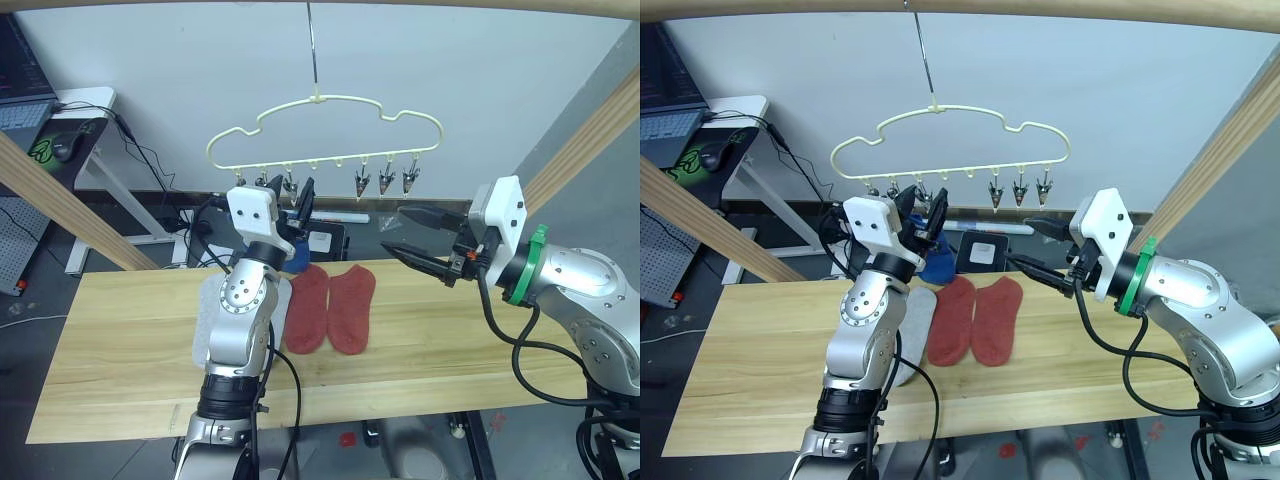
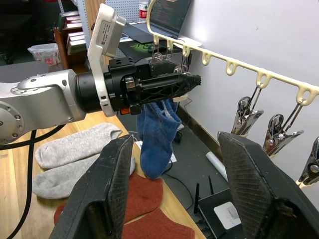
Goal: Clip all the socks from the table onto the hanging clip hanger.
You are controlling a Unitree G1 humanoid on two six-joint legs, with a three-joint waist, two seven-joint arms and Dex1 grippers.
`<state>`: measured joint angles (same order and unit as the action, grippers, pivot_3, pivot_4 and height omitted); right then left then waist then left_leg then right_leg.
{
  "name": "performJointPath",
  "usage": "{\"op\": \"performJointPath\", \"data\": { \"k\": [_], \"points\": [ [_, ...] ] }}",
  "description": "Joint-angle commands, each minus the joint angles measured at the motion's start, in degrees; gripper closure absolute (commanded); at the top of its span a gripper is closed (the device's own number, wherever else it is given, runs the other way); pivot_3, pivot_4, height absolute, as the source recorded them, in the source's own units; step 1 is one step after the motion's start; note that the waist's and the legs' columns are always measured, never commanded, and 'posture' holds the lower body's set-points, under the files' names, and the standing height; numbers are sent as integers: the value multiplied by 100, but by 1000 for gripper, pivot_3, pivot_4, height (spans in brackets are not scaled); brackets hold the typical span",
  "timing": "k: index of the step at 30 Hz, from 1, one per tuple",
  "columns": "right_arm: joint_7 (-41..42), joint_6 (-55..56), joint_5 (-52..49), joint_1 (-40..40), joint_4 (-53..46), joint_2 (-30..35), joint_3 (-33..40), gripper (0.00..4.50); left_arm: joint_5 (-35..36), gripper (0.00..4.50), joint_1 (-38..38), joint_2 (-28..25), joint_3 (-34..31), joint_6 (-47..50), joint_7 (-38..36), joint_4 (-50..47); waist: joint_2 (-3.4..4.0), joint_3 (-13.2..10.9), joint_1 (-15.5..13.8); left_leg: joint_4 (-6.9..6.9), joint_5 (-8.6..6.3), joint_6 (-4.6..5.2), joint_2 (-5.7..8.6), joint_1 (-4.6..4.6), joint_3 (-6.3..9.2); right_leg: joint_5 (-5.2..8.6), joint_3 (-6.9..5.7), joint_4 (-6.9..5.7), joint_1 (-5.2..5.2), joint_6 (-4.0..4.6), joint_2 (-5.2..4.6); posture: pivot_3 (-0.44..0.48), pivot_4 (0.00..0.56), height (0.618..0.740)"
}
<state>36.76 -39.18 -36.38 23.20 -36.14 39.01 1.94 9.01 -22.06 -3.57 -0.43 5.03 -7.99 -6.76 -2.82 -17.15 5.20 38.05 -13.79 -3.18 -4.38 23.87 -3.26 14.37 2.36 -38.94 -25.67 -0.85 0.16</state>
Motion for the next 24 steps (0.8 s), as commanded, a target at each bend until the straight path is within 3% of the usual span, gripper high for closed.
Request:
{"op": "performJointPath", "data": {
  "k": [1, 24],
  "points": [
    [61, 126, 41, -22, -122, 44, 62, 1677, -150, 1856, -34, 72, 96, 78, 157, -379, 0, 0, -1, 0, 0, 0, 0, 0, 0, 0, 0, 0, 0, 0, 0, -215, 288, 740],
    [117, 138, 115, -5, -78, -10, 74, 1677, -573, 1856, -90, 347, 250, 999, 799, -934, 0, 0, -4, -1, 0, 0, 1, 1, 0, 3, 0, 1, 0, -5, 0, -204, 286, 740]
  ]
}}
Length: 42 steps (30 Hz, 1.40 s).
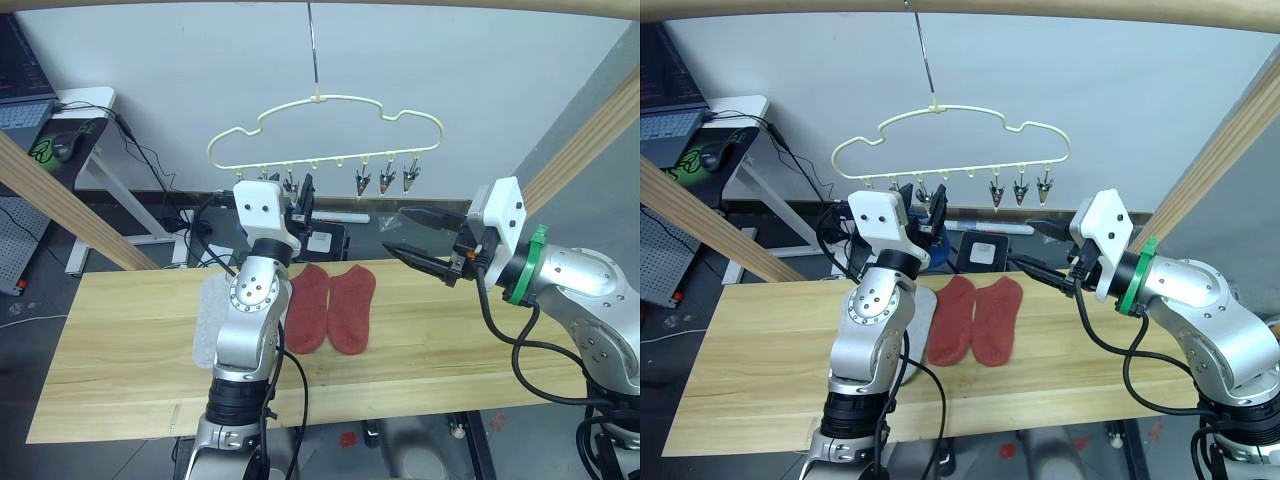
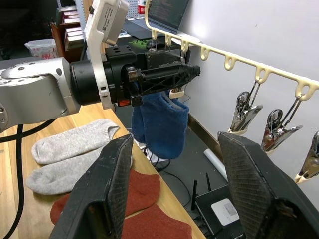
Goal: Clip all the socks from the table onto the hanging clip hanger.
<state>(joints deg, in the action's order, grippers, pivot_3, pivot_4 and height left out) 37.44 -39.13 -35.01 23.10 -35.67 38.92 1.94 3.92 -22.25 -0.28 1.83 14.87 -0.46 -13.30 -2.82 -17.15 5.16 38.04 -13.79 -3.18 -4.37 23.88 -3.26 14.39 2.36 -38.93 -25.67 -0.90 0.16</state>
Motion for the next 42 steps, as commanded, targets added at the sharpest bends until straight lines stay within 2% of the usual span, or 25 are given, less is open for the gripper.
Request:
{"op": "performJointPath", "data": {
  "k": [1, 11, 17, 20, 33, 42],
  "points": [
    [49, 135, -19, 5, -123, -2, 73, 1677, -70, 1856, -79, 15, 31, 34, 42, -293, 0, 0, 0, 0, 0, 0, 0, 0, 0, 0, 0, 0, 0, 0, 0, -204, 286, 740],
    [48, 158, 13, -16, -128, -5, 60, 1677, -162, 1856, -111, -7, 38, 116, 56, -343, 0, 0, 0, 0, 0, 0, 0, 0, 0, 0, 0, 0, 0, -1, 0, -201, 283, 740],
    [51, 183, 26, -24, -123, 7, 64, 1677, -197, 3561, -113, 8, 41, 150, 72, -361, 0, 0, 0, 0, 0, 0, 0, 0, 0, 0, 0, 0, 0, -1, 0, -201, 282, 740],
    [52, 194, 26, -30, -125, 15, 65, 1677, -193, 3945, -126, 9, 42, 164, 86, -382, 0, 0, 0, 0, 0, 0, 0, 0, 0, 0, 0, 0, 0, 0, 0, -201, 282, 740],
    [132, 307, 216, -110, -140, 101, -20, 1677, -225, 4104, -160, -84, 71, 304, 27, -541, 0, 0, -2, 0, 0, 0, 0, 0, 0, 0, 0, 0, 0, 0, 0, -196, 281, 740],
    [125, 263, 600, -301, -137, 237, -230, 1677, 242, 4115, -113, -38, -77, 924, -199, -859, 0, 0, -4, 0, 0, 0, 0, 0, 0, 1, 0, 0, 0, -1, 0, -192, 288, 740]
  ]
}}
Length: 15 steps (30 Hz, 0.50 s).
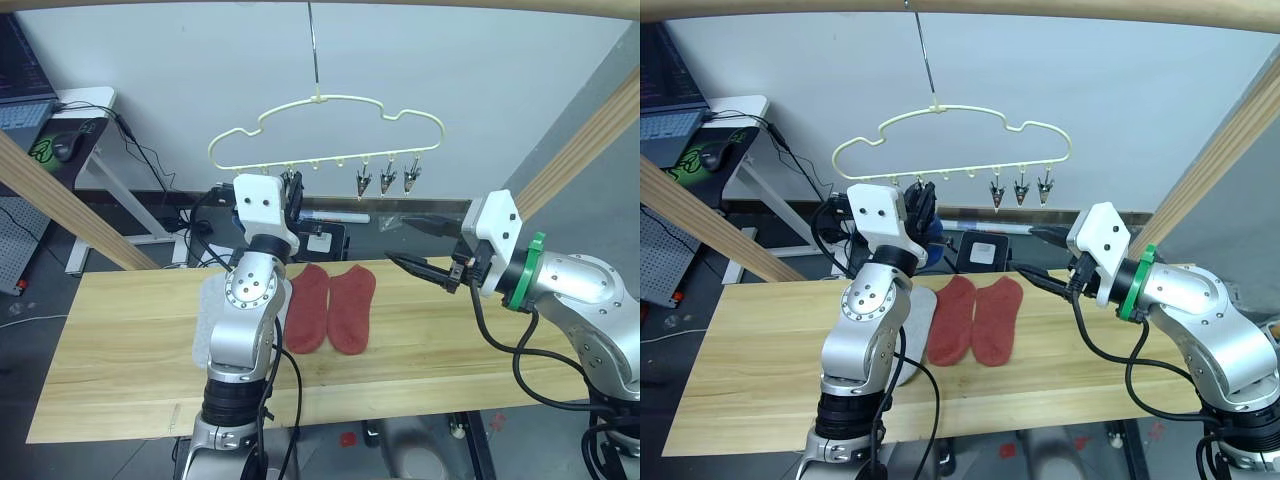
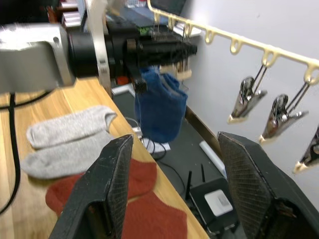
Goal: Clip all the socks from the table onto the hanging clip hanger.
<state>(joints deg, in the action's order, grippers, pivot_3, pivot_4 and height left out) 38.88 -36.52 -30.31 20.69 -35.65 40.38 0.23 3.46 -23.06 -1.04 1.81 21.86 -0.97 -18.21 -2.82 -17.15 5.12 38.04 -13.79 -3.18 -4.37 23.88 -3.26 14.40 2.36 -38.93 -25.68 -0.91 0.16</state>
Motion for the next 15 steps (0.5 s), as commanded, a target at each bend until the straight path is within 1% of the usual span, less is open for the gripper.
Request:
{"op": "performJointPath", "data": {
  "k": [1, 4, 9, 12, 15],
  "points": [
    [-61, -53, 189, -74, -130, 108, -107, 1677, 423, 4115, -48, 53, -122, 347, -194, -409, 0, 0, 1, 0, 0, 0, 0, 0, 0, 1, 0, 0, 0, -3, 0, -192, 288, 740],
    [-207, -225, 445, -101, -91, 179, -291, 1677, 772, 4116, -141, 23, -272, 652, -347, -513, 0, 0, -1, 0, 0, 0, 0, 0, 0, 10, 0, -1, 0, -18, 0, -191, 294, 740],
    [-414, -491, 871, -229, 57, 242, -606, 1677, 1542, 4117, -380, -255, -672, 1330, -713, -684, 0, -1, 3, 0, 0, -1, -1, -1, 1, 11, 0, -2, 0, -19, 0, -190, 298, 740],
    [-507, -559, 1067, -259, 124, 184, -755, 1677, 2282, 4117, -570, -396, -1070, 1887, -912, -733, -1, -2, 0, 0, 0, -1, -1, -2, 1, 12, 1, -2, -1, -21, 1, -192, 302, 740],
    [-593, -648, 1188, -245, 129, 85, -868, 1677, 2859, 4118, -733, -594, -1418, 2263, -1064, -702, 0, -3, -1, -1, 0, -1, -2, -1, 2, 13, 0, -1, -1, -21, 1, -193, 305, 740]
  ]
}}
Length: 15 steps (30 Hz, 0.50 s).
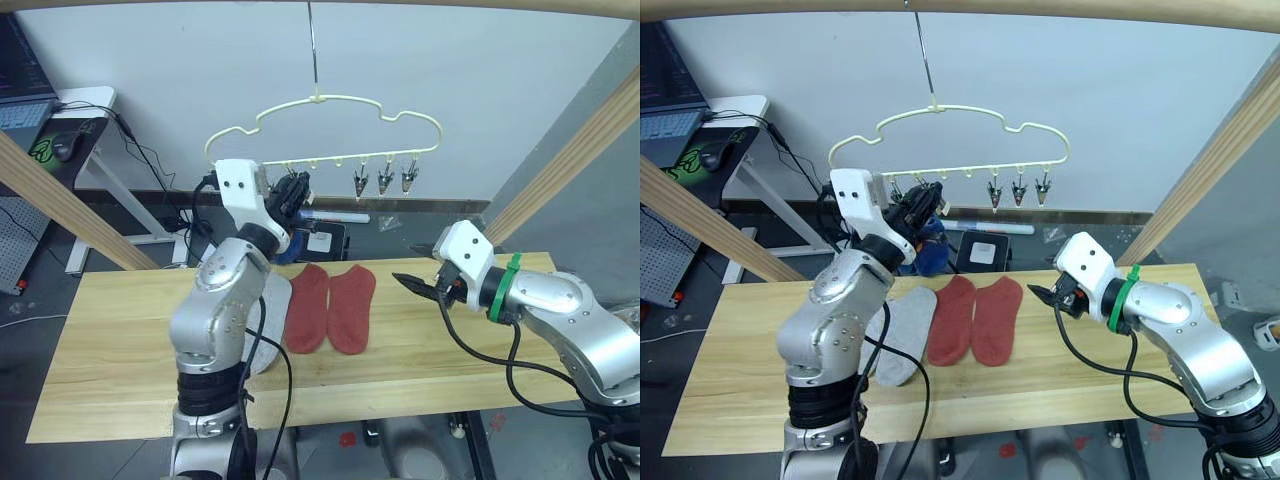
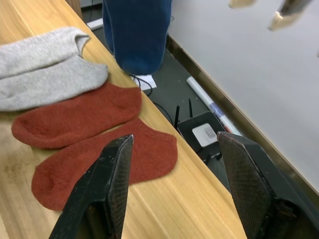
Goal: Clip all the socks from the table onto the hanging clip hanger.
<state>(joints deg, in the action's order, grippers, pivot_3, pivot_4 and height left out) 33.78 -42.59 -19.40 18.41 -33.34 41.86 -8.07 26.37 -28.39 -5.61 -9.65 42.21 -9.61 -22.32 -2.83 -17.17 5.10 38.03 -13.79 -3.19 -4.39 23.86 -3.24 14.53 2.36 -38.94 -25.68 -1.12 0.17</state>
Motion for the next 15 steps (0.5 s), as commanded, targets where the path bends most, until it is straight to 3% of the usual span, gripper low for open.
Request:
{"op": "performJointPath", "data": {
  "k": [1, 9, 15],
  "points": [
    [-118, -83, 130, -14, -107, -107, -70, 1677, 801, 4118, -258, -208, -422, 369, -234, -250, 0, -1, 0, 0, 0, 0, 0, 0, 0, 0, 1, 0, -1, 0, 0, -194, 307, 740],
    [-345, -351, 347, 28, -103, -438, -266, 1677, 2232, 4121, -442, -891, -1120, 1245, -576, 40, 3, -6, -1, 0, 0, -1, -2, 0, 0, 0, 0, 0, -2, 0, 0, -201, 317, 740],
    [-426, -409, 464, 69, -66, -611, -377, 1677, 2792, 4121, -461, -1147, -1246, 1488, -526, 136, 3, -10, -1, -1, 0, -1, -2, 2, 0, 0, 1, 1, -4, 0, 0, -201, 320, 740]
  ]
}}
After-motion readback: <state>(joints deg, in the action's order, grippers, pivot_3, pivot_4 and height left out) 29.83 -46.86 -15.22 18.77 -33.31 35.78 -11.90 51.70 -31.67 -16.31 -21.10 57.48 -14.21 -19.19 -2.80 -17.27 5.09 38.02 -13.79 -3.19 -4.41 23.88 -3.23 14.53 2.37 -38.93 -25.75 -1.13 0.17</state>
